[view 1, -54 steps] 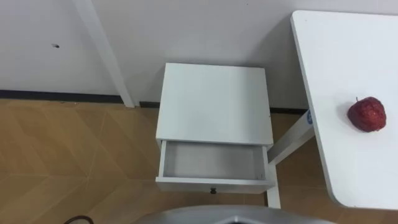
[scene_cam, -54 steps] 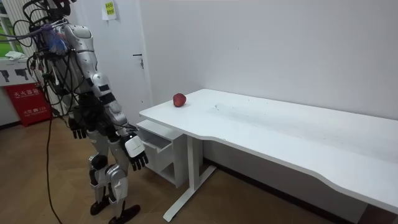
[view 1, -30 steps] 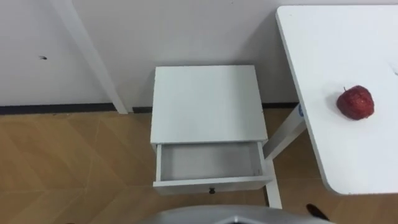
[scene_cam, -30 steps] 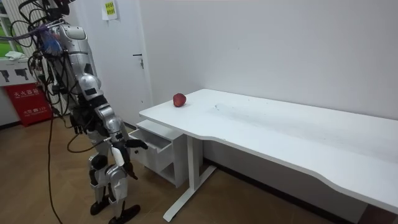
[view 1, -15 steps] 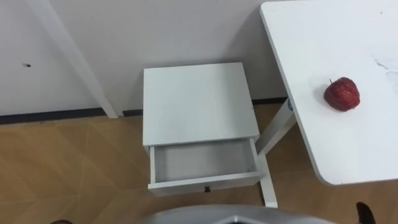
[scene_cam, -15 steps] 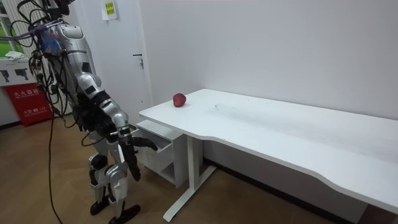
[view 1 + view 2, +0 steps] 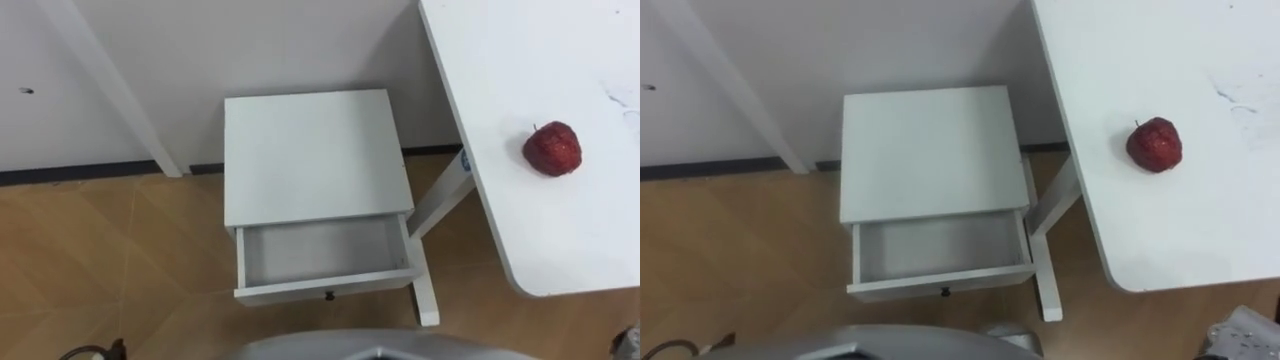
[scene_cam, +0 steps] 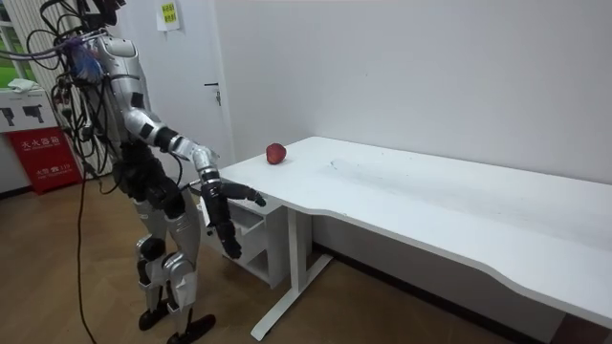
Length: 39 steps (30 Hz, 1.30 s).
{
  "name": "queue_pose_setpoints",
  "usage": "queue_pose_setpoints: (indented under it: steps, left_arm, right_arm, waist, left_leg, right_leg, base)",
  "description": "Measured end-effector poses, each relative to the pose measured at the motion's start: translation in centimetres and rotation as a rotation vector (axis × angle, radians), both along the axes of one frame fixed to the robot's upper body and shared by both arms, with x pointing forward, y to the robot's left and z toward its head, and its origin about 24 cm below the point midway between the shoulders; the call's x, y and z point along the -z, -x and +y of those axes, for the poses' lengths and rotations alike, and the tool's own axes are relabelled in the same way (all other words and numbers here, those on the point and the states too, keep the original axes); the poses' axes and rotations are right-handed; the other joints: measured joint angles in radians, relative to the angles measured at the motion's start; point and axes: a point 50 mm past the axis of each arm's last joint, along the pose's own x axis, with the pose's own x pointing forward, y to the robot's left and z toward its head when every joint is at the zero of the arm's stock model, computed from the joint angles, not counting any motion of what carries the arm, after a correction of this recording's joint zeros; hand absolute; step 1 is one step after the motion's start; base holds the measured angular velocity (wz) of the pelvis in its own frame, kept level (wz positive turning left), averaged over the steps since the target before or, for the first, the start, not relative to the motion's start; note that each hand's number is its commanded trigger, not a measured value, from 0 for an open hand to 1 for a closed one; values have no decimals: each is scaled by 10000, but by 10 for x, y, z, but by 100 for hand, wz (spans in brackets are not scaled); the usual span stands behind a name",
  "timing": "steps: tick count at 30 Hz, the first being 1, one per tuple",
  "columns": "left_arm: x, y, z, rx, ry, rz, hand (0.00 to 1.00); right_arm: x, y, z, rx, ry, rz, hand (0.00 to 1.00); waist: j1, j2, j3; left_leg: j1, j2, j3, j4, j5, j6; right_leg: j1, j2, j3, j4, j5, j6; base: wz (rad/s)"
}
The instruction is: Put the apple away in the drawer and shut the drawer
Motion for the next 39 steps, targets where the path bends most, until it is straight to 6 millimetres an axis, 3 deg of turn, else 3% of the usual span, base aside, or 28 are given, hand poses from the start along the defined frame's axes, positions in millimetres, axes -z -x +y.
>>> queue_pose_setpoints:
  steps: [8, 13, 17, 24, 39]
  left_arm:
    - [-1, -14, -2, 425, 37, -417, 0]
    - [1, -8, -4, 402, 139, -209, 0]
    - [3, 0, -9, 761, 249, 134, 0]
    - [3, 4, -11, 903, 279, 247, 0]
    - [3, 7, -12, 955, 468, 374, 0]
  right_arm:
    - [-62, -44, -1, -2463, 4250, 1960, 0]
    - [-91, -64, 6, -3745, 6925, 3301, 0]
    - [-96, -78, 17, -5026, 7941, 3811, 0]
    - [-91, -97, 33, -7340, 8642, 3748, 0]
    - [-82, -126, 74, -11906, 10237, 3961, 0]
  waist:
    - [126, 155, -45]
    - [351, 225, -30]
    - [364, 177, -24]
    - [657, 53, 73]
    - [887, -5, 45]
  left_leg:
    - [-93, 7, 82, -17, 37, -6]
    - [-80, 13, 138, -32, 37, -7]
    - [-57, 11, 129, -30, 37, -7]
    - [55, 94, 153, -56, 36, -10]
    - [287, 126, 223, -130, 37, -12]
  right_leg:
    - [-114, -9, -16, 6, 0, -1]
    - [-117, -6, -5, 7, 0, -1]
    - [-82, -7, -14, 2, 0, 0]
    - [-1, -1, -8, -9, 0, -1]
    - [174, -4, -205, -37, 0, 0]
  base:
    - [-1]
    - [-1]
    - [0]
    - [0]
    - [0]
